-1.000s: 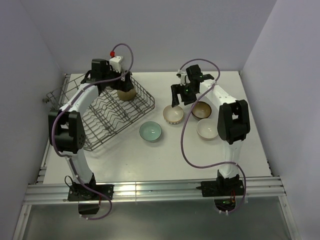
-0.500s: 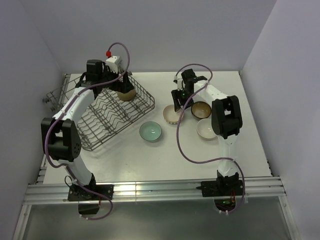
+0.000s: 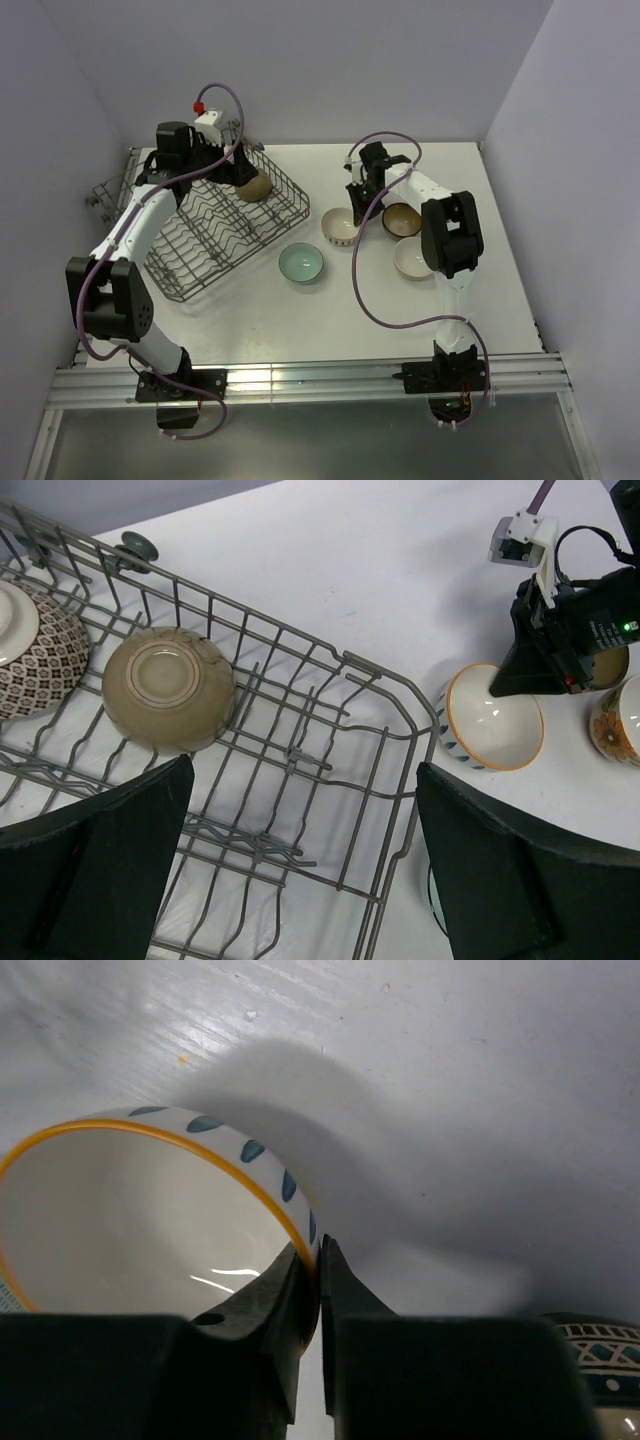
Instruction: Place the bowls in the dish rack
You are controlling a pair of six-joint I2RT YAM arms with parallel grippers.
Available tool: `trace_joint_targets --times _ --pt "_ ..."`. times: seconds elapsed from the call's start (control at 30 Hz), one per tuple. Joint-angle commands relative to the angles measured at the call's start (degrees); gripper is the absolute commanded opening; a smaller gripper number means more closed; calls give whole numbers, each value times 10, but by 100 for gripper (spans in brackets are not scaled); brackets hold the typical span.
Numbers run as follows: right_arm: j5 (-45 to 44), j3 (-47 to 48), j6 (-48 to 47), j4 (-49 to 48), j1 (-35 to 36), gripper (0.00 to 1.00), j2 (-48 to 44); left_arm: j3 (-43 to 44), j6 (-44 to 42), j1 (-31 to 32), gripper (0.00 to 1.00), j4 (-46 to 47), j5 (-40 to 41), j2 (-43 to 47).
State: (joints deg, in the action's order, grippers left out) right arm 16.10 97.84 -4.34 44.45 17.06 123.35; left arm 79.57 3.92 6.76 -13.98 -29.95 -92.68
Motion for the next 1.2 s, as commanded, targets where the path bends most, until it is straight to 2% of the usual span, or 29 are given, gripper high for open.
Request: trace_joint_targets --times 0.0,0.03,0.17,0.33,0.43,0.53,0.7,0.8,0.83,0.97,1.17 --pt "18 2 -5 -2 3 7 -13 -7 6 -1 100 35 12 40" --pt "25 4 -7 2 3 0 -15 -13 6 -1 100 41 23 44" --pt "66 -5 -18 12 -1 0 -65 -34 2 -1 99 69 55 68" --pt "175 -12 20 -22 -17 0 -155 41 -23 -1 99 15 114 67" --pt "211 -3 70 -76 -18 0 -182 85 7 -2 100 -18 100 58" --pt "248 12 132 -116 -18 0 -190 127 -11 -2 100 -80 -2 44" --pt "284 28 248 -240 -18 0 -186 88 173 -1 99 -14 -69 59" --pt "300 -4 359 -374 -18 0 -180 31 300 1 99 71 -95 85" --pt "303 -9 409 -397 -16 0 -175 23 317 3 99 80 -92 87" --pt "314 -28 499 -479 -10 0 -150 23 374 27 99 67 -89 66" --pt "303 -45 508 -487 3 0 -142 17 402 63 99 86 -73 60"
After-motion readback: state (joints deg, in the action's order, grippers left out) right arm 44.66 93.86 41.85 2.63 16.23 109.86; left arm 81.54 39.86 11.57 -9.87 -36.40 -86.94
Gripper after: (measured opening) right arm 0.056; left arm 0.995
